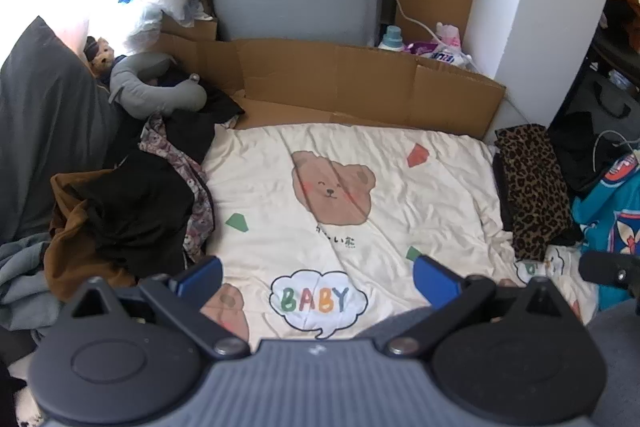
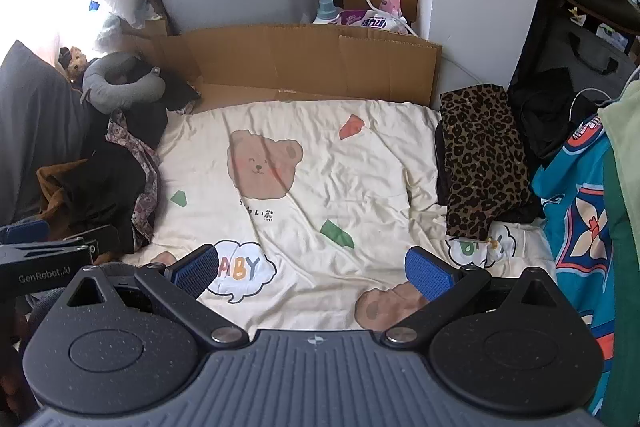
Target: Fold clothes
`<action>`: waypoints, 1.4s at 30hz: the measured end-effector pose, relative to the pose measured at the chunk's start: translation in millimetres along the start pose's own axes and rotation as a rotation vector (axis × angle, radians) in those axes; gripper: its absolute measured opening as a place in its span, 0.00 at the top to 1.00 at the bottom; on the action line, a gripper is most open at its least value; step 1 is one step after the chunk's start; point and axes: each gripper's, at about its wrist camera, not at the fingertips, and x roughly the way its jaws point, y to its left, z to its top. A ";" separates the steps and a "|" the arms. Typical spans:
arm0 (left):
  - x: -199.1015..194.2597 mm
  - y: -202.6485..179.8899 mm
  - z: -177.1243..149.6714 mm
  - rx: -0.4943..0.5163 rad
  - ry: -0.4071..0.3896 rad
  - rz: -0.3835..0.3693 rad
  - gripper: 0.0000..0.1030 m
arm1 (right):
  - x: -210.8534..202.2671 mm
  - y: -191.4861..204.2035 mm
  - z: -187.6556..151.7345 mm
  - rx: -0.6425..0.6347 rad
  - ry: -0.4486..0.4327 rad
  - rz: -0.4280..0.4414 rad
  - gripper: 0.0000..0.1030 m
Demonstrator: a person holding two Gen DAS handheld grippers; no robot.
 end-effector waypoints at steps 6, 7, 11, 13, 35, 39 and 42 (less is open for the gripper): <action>0.9 3.0 0.6 -0.016 0.000 -0.009 0.01 | 1.7 -1.0 -0.2 0.006 0.012 -0.003 0.01; 1.1 3.2 0.6 -0.016 0.000 -0.011 0.01 | 1.7 -1.3 0.1 0.006 0.013 -0.006 0.01; 2.3 3.9 1.3 -0.019 0.001 -0.014 0.01 | 3.0 -1.5 0.7 0.007 0.020 -0.010 0.01; 2.6 3.7 1.7 -0.017 0.002 -0.010 0.01 | 3.1 -0.2 1.6 0.007 0.021 -0.012 0.01; 4.0 3.6 3.1 0.002 -0.007 0.032 0.01 | 0.7 -5.1 0.5 0.016 0.011 -0.015 0.01; 4.6 5.3 3.9 0.000 -0.005 0.032 0.01 | 0.1 -5.5 0.0 0.016 0.008 -0.018 0.01; 5.4 6.4 4.7 -0.001 -0.003 0.034 0.01 | 0.1 -5.5 -0.4 0.016 0.008 -0.018 0.01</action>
